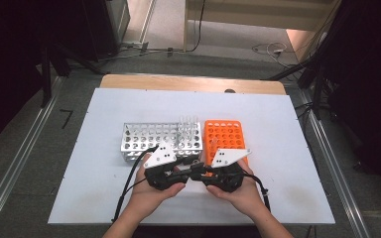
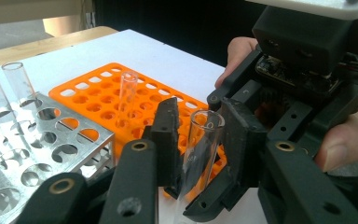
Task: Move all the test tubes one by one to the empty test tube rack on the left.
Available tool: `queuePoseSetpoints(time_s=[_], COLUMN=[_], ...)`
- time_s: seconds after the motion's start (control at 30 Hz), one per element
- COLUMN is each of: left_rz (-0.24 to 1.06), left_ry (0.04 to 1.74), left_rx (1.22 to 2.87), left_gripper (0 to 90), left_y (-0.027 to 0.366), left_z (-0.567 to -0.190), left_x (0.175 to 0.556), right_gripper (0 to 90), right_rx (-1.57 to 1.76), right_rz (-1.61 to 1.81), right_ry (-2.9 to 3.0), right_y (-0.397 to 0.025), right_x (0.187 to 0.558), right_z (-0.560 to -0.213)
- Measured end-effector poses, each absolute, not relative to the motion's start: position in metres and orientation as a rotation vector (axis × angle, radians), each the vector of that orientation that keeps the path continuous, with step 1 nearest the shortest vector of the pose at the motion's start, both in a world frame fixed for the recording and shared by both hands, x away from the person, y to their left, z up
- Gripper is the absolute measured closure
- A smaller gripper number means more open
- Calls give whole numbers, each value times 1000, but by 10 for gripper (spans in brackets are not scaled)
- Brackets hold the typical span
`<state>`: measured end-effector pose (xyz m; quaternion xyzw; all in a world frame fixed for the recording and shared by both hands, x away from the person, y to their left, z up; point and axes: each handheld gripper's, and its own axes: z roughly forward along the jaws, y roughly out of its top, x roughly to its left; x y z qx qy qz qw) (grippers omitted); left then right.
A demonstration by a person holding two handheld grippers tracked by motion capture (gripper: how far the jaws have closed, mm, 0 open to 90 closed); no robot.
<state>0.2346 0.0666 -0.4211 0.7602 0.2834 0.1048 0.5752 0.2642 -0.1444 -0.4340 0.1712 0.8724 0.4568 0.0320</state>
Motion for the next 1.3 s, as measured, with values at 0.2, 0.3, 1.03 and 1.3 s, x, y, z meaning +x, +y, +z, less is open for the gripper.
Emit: queuePoseSetpoints(time_s=[0.2,0.3,1.03,1.3], left_rz=[246,251,287,294], left_ry=[665,663,721,744], left_rx=[1786,1788,1769,1756], left_gripper=[728,735,751,752], left_y=[66,66,75,80], left_z=[-422,-422,-422,-422], left_x=[235,235,239,241], right_gripper=[743,743,439,211], right_rx=[531,532,619,636], right_rz=[1404,1406,1437,1448], right_ry=[2693,2692,2632,2579], right_y=[-144,-144,-147,-153], right_x=[264,264,268,269], right_z=[-434,-435,-436,-434])
